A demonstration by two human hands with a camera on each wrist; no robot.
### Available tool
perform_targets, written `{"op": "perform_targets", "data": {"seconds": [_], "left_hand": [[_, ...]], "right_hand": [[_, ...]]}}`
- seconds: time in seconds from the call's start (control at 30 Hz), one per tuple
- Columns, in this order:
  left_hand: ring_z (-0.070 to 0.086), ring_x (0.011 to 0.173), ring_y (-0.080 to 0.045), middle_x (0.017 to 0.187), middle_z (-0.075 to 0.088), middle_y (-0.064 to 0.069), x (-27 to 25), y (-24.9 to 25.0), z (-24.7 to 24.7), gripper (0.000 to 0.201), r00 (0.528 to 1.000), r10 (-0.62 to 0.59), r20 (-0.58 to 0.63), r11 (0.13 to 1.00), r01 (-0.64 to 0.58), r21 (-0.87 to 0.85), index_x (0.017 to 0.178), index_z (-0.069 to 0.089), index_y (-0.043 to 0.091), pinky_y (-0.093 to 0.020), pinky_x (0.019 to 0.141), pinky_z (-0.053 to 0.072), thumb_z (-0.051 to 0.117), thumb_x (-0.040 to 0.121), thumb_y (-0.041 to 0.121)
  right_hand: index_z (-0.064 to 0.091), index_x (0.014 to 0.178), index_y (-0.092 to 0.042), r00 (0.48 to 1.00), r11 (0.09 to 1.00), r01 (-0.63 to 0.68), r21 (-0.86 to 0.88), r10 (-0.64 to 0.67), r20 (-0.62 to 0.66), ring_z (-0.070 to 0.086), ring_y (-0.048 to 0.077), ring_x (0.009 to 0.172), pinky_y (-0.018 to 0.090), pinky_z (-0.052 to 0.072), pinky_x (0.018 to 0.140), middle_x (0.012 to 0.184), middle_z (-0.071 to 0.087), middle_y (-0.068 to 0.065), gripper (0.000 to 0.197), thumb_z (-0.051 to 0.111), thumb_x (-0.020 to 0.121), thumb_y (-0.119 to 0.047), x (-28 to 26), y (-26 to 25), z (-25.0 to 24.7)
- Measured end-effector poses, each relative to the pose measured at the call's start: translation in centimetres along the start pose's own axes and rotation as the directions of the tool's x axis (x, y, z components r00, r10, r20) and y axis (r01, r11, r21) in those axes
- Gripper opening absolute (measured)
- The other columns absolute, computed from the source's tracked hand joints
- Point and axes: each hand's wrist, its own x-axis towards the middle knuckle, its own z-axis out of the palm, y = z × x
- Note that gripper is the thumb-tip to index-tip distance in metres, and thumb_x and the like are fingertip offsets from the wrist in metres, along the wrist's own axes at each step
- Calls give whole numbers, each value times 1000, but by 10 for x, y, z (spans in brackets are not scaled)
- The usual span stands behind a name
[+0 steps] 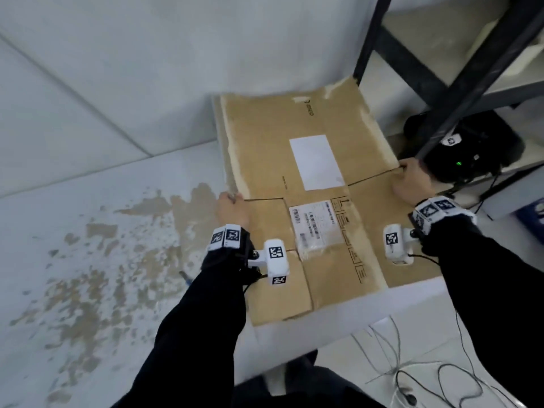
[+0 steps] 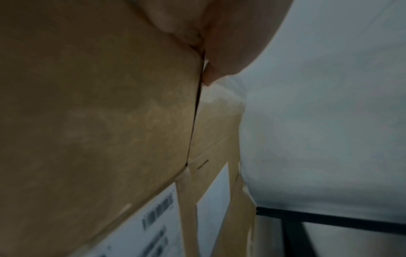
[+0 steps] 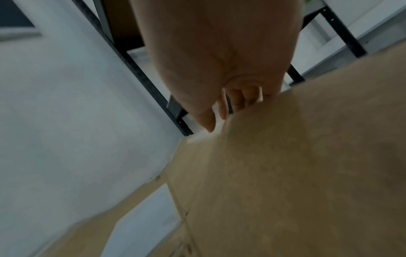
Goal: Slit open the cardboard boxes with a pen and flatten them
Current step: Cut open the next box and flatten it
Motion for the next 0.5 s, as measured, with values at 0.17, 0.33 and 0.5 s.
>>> {"op": "perform_targets", "data": {"seconds": [0.17, 0.33, 0.5], "left_hand": [[54, 113, -39, 123, 55, -29, 7, -8, 40, 31, 991, -102, -91, 995, 103, 4, 122, 46, -12, -32, 86, 37, 41, 97, 6], [43, 130, -33, 147, 39, -16, 1, -22, 46, 54, 994, -101, 47, 993, 104, -52, 149, 20, 8, -31, 104, 32, 42, 99, 15], [35, 138, -23, 152, 35, -7, -28, -47, 24, 58, 976, -3, 220, 1000, 5, -10, 152, 20, 14, -27, 110, 26, 44, 99, 19]], "right_hand": [[22, 147, -15, 970, 981, 38, -189, 10, 245, 17, 39, 140, 59, 22, 110, 153, 18, 18, 76, 53, 87, -50, -17, 7, 42], [-15, 148, -33, 891, 944, 77, -320, 79, 448, -32, 39, 136, 74, -7, 101, 151, -35, 9, 113, 45, 67, -84, -45, 5, 82], [-14, 148, -30, 897, 940, 81, -332, 77, 435, -26, 42, 138, 75, -5, 100, 153, -29, 14, 111, 50, 72, -78, -39, 3, 86]]}}
